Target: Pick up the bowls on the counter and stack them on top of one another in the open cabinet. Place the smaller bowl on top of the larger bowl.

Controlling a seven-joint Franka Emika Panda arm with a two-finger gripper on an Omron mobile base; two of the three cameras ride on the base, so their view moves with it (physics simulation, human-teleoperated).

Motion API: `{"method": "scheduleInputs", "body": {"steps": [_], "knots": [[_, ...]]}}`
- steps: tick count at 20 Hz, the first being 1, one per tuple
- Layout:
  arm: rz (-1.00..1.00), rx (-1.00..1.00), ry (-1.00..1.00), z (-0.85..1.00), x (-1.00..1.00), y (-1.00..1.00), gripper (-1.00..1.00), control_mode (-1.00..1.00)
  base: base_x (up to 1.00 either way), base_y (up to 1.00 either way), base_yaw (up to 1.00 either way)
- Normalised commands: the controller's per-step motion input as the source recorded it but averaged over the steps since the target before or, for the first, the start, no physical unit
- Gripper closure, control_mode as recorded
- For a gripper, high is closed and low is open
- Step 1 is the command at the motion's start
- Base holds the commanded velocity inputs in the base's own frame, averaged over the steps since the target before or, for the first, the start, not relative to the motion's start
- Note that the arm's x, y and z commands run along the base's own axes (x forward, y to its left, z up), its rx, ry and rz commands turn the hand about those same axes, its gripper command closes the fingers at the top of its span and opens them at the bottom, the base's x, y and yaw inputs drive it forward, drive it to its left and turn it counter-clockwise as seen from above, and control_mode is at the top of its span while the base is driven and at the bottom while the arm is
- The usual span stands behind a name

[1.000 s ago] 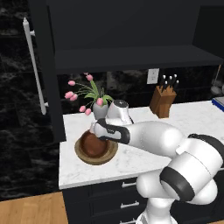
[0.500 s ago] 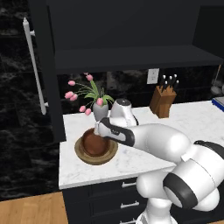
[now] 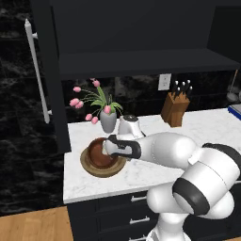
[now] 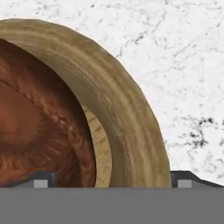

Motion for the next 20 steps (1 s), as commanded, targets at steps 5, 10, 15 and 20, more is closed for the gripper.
{"method": "scheduleInputs", "body": {"steps": [5,10,15,20], "knots": [[0.0,-0.02,0.08,-0.38,0.0,0.07,-1.0,-1.0,0.0,0.0,0.0],[0.0,0.0,0.0,-0.11,0.0,0.05,1.0,-1.0,0.0,0.0,0.0],[0.0,0.0,0.0,0.02,0.0,0.0,1.0,-1.0,0.0,0.0,0.0],[-0.07,0.0,-0.07,0.49,-0.13,-0.05,1.0,-1.0,0.0,0.0,0.0]]}}
